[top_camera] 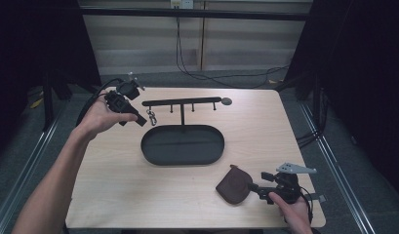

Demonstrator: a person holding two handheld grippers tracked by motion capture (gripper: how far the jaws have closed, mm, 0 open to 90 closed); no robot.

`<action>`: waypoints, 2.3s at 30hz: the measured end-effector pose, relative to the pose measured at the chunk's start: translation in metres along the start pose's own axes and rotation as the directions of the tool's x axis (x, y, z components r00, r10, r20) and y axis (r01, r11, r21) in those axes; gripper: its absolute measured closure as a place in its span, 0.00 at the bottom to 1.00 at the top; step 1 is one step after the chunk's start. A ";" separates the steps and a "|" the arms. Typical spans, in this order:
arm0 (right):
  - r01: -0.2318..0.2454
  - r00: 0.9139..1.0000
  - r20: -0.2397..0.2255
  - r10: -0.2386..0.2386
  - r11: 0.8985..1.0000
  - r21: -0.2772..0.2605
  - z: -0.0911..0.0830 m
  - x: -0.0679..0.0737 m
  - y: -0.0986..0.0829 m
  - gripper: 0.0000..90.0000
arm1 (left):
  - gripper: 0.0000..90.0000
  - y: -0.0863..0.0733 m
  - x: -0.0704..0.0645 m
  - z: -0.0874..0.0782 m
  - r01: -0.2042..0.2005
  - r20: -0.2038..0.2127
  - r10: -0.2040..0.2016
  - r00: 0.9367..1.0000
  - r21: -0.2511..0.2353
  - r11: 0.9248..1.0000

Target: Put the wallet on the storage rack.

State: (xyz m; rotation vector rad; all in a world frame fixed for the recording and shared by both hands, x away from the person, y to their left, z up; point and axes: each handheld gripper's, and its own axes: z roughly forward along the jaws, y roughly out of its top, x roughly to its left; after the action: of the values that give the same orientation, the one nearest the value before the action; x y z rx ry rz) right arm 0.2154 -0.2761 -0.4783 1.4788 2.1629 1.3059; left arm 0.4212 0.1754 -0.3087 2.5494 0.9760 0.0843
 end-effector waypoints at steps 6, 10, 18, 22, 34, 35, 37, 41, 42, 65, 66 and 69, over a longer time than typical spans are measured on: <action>-0.001 1.000 0.001 0.001 1.000 -0.003 -0.001 0.000 0.000 0.25 | 0.56 -0.014 -0.005 0.005 0.018 -0.001 -0.018 1.000 -0.031 0.999; -0.002 1.000 0.005 0.002 1.000 -0.002 0.000 0.000 0.000 0.25 | 0.49 -0.025 -0.005 0.006 0.038 0.008 -0.037 0.999 -0.069 0.997; -0.004 1.000 0.011 0.004 1.000 -0.001 0.000 0.000 0.000 0.25 | 0.38 -0.046 -0.010 0.011 0.051 -0.029 -0.055 0.998 -0.128 0.990; -0.003 1.000 0.008 0.003 1.000 -0.003 -0.001 0.000 0.000 0.25 | 0.34 -0.056 -0.012 0.014 0.060 -0.020 -0.064 0.998 -0.155 0.986; 0.009 1.000 0.008 -0.009 1.000 0.000 0.000 0.000 0.001 0.25 | 0.20 -0.083 -0.025 0.023 0.103 0.042 -0.096 0.994 -0.229 0.968; 0.011 1.000 0.007 -0.011 1.000 0.001 0.000 0.000 0.001 0.25 | 0.19 -0.086 -0.025 0.024 0.103 0.050 -0.094 0.994 -0.231 0.968; 0.010 1.000 0.007 -0.010 1.000 0.002 0.000 0.001 0.001 0.25 | 0.19 -0.091 -0.027 0.028 0.099 0.053 -0.088 0.995 -0.235 0.967; 0.001 1.000 -0.007 -0.001 1.000 -0.001 0.000 0.001 0.001 0.26 | 0.19 -0.101 -0.032 0.036 0.085 0.029 -0.081 0.996 -0.258 0.962; -0.003 1.000 -0.008 0.003 1.000 0.000 -0.001 0.001 0.001 0.26 | 0.19 -0.104 -0.034 0.039 0.099 0.020 -0.097 0.995 -0.266 0.959; -0.028 1.000 -0.007 0.028 1.000 0.004 -0.001 -0.001 0.001 0.27 | 0.20 -0.168 -0.055 0.073 0.173 0.058 -0.163 0.985 -0.364 0.915; -0.028 1.000 -0.008 0.028 1.000 0.000 -0.001 -0.001 0.001 0.27 | 0.20 -0.171 -0.057 0.073 0.176 0.065 -0.163 0.984 -0.372 0.912; -0.039 0.999 -0.005 0.039 0.999 0.003 -0.002 -0.001 0.001 0.28 | 0.20 -0.179 -0.061 0.074 0.171 0.073 -0.155 0.985 -0.396 0.902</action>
State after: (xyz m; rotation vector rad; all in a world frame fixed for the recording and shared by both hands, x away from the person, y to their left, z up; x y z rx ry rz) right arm 0.2157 -0.2781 -0.4770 1.5276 2.1503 1.3208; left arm 0.2774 0.2302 -0.4419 2.0806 1.0331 0.1674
